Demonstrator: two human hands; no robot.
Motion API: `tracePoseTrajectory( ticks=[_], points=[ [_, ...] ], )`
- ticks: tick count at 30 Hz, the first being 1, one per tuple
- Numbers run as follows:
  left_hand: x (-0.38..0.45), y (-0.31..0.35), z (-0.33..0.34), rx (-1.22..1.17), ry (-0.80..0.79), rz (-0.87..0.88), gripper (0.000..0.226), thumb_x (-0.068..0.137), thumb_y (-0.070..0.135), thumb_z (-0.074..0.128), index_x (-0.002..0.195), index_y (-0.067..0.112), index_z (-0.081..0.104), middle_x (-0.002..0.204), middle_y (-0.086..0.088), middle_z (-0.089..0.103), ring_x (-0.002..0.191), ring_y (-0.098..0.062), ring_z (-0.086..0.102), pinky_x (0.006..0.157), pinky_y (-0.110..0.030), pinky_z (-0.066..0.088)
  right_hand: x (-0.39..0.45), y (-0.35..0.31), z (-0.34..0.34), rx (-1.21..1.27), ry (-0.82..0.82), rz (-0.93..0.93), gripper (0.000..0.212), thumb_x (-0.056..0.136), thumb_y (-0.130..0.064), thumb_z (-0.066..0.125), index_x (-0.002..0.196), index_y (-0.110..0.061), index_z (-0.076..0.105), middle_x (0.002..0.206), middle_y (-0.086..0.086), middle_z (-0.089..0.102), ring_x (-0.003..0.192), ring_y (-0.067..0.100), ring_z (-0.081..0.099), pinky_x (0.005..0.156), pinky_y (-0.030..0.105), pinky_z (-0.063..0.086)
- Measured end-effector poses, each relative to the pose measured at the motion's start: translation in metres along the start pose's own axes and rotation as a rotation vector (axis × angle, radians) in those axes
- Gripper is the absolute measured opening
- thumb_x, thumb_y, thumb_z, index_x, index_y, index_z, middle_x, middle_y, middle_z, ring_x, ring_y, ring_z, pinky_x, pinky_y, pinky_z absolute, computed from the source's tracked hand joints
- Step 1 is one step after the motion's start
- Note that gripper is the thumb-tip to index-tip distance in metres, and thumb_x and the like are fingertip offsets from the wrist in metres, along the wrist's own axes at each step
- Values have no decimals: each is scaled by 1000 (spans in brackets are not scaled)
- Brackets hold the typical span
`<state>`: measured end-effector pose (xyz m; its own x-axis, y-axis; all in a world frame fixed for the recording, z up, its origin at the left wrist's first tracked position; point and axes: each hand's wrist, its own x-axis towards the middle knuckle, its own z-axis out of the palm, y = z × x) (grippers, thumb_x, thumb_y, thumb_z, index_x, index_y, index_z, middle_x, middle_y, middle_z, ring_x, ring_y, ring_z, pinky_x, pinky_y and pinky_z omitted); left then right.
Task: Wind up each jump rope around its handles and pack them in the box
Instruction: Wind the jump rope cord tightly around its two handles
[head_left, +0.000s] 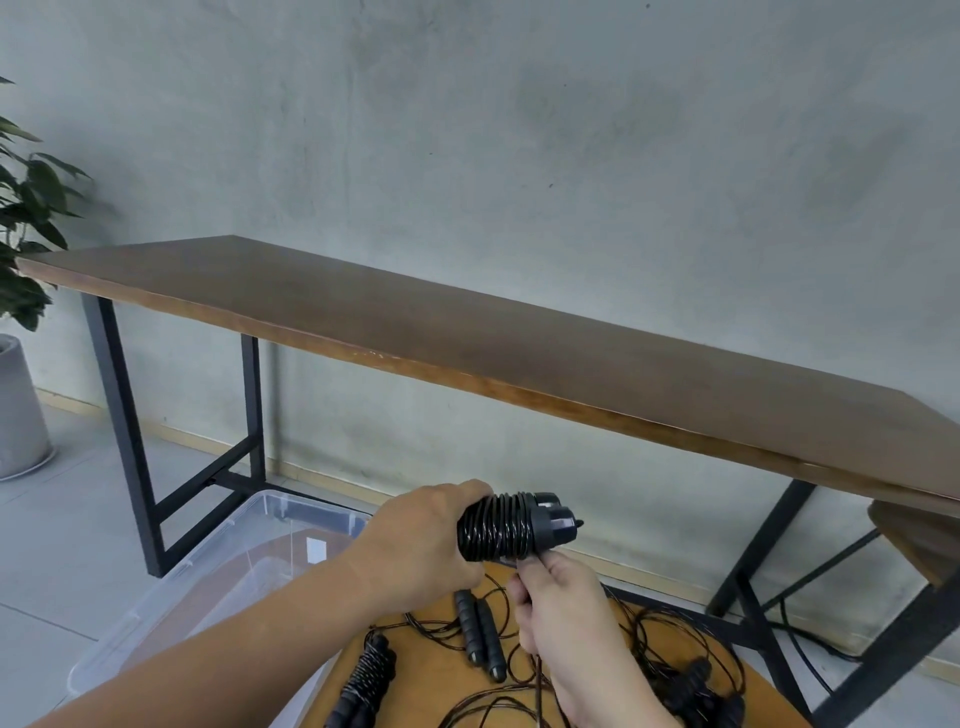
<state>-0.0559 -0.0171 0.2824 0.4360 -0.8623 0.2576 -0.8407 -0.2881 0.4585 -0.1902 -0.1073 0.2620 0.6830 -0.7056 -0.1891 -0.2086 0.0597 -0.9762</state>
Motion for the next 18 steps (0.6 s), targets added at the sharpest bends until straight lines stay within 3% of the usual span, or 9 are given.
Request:
tracePoseTrajectory(
  ticks=[3, 6, 13, 16, 18],
  points=[
    [2, -3, 5, 106, 36, 23, 51, 79, 33, 66, 127, 33, 47, 101, 9, 59, 91, -11, 55, 75, -27, 48, -3, -2, -4, -242, 3, -34, 37, 103, -26, 47, 85, 0, 67, 54, -2, 49, 45, 10, 38, 51, 29, 30],
    [4, -7, 8, 201, 61, 42, 50, 83, 37, 63, 129, 33, 43, 104, 10, 57, 97, -11, 53, 77, -25, 46, -12, -9, -9, -494, -28, -98, 43, 103, -30, 46, 64, -16, 57, 47, -8, 45, 41, 3, 38, 47, 17, 30],
    [2, -9, 16, 405, 38, 95, 48, 87, 42, 61, 129, 31, 40, 108, 6, 55, 104, -15, 51, 85, -29, 47, -25, -32, -25, -1133, -146, -246, 26, 101, -35, 42, 87, -22, 60, 77, -6, 55, 68, 9, 52, 54, 19, 37],
    [1, -8, 16, 459, 10, 125, 47, 88, 39, 60, 129, 29, 40, 111, 4, 55, 105, -16, 51, 87, -30, 46, -30, -47, -31, -1361, -190, -308, 18, 97, -30, 46, 90, -19, 58, 84, -2, 58, 77, 17, 57, 59, 25, 44],
    [0, -8, 15, 458, -15, 142, 48, 87, 37, 60, 131, 29, 41, 111, 4, 56, 105, -16, 51, 88, -31, 46, -31, -60, -36, -1472, -220, -366, 20, 94, -27, 47, 95, -18, 65, 86, -1, 64, 81, 20, 62, 71, 34, 55]
  ],
)
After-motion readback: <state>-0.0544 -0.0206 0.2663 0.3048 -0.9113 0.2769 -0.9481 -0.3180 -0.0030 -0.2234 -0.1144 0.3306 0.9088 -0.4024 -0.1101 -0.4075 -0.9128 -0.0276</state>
